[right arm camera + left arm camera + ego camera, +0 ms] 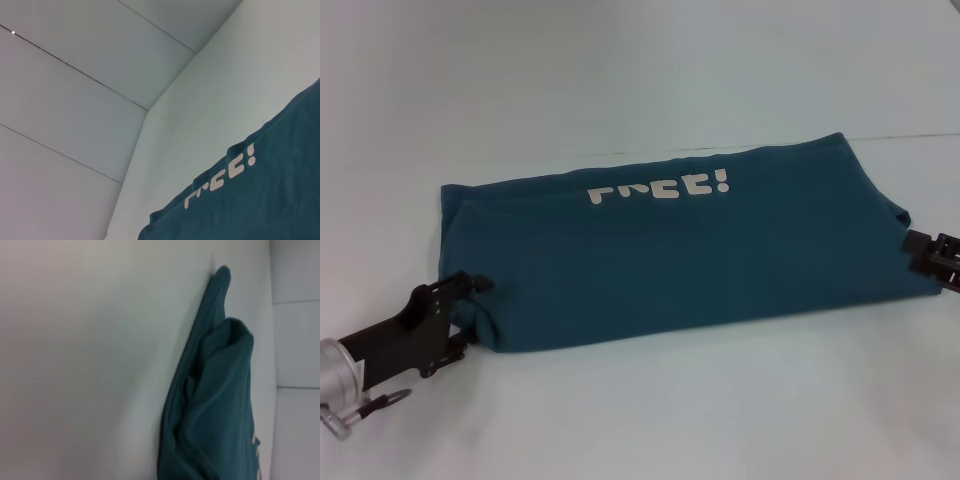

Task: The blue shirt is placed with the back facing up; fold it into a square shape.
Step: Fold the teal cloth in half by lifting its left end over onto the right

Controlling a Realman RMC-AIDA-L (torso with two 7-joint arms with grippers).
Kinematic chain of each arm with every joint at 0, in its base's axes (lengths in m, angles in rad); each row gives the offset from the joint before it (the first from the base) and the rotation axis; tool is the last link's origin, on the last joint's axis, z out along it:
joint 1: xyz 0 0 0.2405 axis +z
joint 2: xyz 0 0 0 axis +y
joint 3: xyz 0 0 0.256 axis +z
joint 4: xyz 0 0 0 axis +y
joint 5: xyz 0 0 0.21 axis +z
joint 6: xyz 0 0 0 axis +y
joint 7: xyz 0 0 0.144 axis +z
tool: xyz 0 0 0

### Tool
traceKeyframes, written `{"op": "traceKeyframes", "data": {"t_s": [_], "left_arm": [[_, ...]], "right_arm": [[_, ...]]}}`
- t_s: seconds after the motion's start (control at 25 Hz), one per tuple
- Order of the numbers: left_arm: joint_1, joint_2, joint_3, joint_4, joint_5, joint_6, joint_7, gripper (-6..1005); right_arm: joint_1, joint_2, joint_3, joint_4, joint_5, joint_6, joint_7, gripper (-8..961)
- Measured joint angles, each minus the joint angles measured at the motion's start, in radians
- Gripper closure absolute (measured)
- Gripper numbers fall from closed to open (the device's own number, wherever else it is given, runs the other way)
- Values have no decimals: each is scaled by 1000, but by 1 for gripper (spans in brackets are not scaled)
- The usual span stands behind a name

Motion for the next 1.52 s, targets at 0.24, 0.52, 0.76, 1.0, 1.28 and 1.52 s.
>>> {"op": "traceKeyframes", "data": {"t_s": [0.24,0.52,0.76,1.0,1.28,1.52], "left_arm": [[11,2,8,19,-5,22,-4,233],[49,-2,-1,68,-12,89,-18,233],[84,-1,-7,81,-6,101,-35,233],[83,-3,4,79,-3,103,-36,234],[75,-8,38,75,-2,99,-46,234],[56,-6,41,53,-2,99,-46,234]], "right_arm": [[0,0,10,0,2,-3,0,298],[0,0,14,0,1,-3,0,298],[0,0,14,1,0,-1,0,299],[2,0,14,2,0,0,0,299],[2,0,14,2,0,0,0,299],[1,0,14,2,0,1,0,298]]}}
